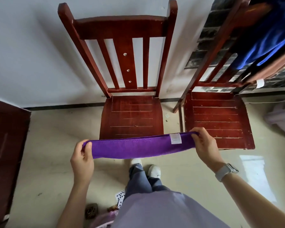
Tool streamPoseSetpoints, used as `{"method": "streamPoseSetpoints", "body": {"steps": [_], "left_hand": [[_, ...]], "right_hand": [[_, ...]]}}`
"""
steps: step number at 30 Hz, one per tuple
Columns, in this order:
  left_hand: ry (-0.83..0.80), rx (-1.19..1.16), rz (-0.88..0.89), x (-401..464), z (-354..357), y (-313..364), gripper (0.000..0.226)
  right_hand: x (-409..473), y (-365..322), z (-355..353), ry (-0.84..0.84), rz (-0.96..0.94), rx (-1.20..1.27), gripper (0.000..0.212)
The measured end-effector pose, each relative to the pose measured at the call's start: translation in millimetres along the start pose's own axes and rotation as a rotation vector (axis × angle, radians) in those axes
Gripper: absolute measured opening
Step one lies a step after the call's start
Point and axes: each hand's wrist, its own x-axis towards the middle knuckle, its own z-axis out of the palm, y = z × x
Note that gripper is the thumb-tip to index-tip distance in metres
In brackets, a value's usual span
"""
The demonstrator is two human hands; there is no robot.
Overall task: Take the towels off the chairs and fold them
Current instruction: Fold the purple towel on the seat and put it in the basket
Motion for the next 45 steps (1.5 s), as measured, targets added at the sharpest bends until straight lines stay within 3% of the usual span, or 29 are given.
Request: {"method": "streamPoseSetpoints", "body": {"steps": [6,12,20,31,36,42,45], "left_hand": [[-0.018,0.042,-0.059,15.8,7.3,-12.3,0.019],[-0.084,-0.102,-0.130,73.9,28.1,-28.5,0.020],[-0.212,-0.068,-0.186,191.5,99.0,-78.5,0.025],[-0.400,0.279,0.183,295.5,170.5,-125.0,0.014],[-0.309,0.330,0.227,304.3,177.5,-116.6,0.020],[-0.303,0.381,0.434,287.0,161.1,-133.4,0.012],[-0.336,0.434,0.495,262.8,146.0,-145.3,0.009]], "right_hand": [[9.3,2.4,16.2,0.049,-0.018,0.000,0.023],[53.6,6.0,49.8,0.001,0.041,0.053,0.030],[168.7,30.0,128.5,0.008,0.100,-0.117,0.018],[263.0,62.2,182.4,-0.046,0.112,-0.379,0.025],[278.2,56.7,188.5,0.054,0.011,-0.475,0.025],[262.0,66.3,183.0,-0.004,-0.275,-0.612,0.017],[235.5,78.0,178.0,-0.062,-0.329,-0.631,0.019]]}}
